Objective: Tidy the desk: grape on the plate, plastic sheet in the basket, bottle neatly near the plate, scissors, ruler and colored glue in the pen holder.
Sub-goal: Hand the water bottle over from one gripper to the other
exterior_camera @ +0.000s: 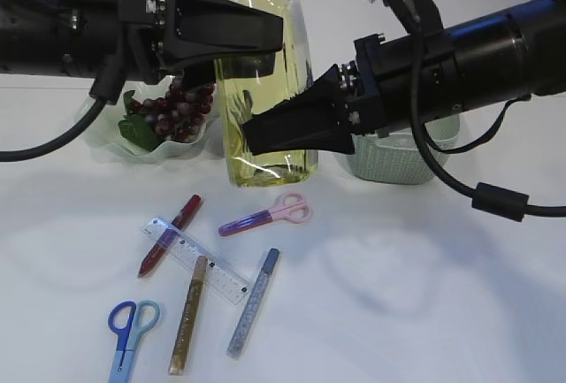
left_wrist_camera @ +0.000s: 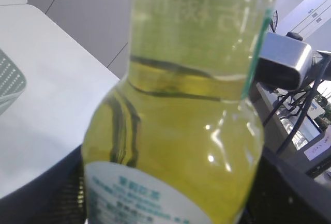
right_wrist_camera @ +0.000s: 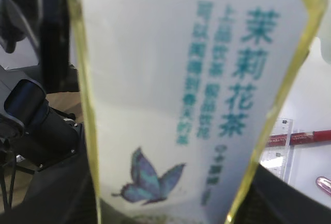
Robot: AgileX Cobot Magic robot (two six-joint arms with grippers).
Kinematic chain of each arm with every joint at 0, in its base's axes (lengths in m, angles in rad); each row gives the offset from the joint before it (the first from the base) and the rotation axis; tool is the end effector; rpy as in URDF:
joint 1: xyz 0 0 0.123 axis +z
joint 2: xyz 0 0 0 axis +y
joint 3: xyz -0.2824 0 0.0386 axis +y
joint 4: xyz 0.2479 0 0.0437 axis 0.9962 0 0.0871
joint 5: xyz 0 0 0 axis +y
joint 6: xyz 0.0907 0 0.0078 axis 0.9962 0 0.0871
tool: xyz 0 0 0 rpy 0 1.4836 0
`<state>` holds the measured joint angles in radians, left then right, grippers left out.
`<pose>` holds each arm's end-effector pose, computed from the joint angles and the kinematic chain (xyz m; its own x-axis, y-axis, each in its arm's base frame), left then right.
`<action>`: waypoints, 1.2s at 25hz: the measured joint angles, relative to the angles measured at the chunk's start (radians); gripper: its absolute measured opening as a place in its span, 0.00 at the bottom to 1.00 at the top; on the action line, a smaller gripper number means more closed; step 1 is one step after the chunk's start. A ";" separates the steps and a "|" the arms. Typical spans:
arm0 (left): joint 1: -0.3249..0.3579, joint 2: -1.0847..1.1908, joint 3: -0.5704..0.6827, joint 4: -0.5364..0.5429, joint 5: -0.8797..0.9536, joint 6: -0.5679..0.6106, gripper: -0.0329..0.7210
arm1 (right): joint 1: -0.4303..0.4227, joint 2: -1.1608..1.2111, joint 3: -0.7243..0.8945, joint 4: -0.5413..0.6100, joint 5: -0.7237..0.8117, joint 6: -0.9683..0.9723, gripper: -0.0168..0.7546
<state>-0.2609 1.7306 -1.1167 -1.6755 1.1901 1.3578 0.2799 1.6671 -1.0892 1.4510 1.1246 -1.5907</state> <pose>0.3111 -0.1701 0.2793 -0.6785 -0.0054 -0.7346 0.7248 0.1574 -0.6707 0.2917 0.1688 0.2744 -0.3985 -0.2478 -0.8831 -0.9145 0.1804 0.3621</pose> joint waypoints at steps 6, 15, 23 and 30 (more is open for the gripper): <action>0.000 0.000 0.000 -0.008 0.002 0.011 0.86 | 0.000 -0.010 0.000 -0.009 -0.002 0.006 0.61; -0.020 0.000 0.000 -0.033 -0.013 0.038 0.84 | -0.003 -0.016 0.000 -0.017 -0.002 0.019 0.61; -0.026 0.000 0.000 -0.037 -0.038 0.026 0.85 | -0.003 -0.016 0.000 -0.017 -0.005 0.034 0.61; -0.043 0.000 0.000 -0.049 -0.064 0.034 0.86 | -0.003 -0.016 0.000 -0.019 -0.009 0.042 0.61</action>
<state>-0.3035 1.7310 -1.1167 -1.7249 1.1258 1.3919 0.2767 1.6516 -1.0892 1.4319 1.1154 -1.5485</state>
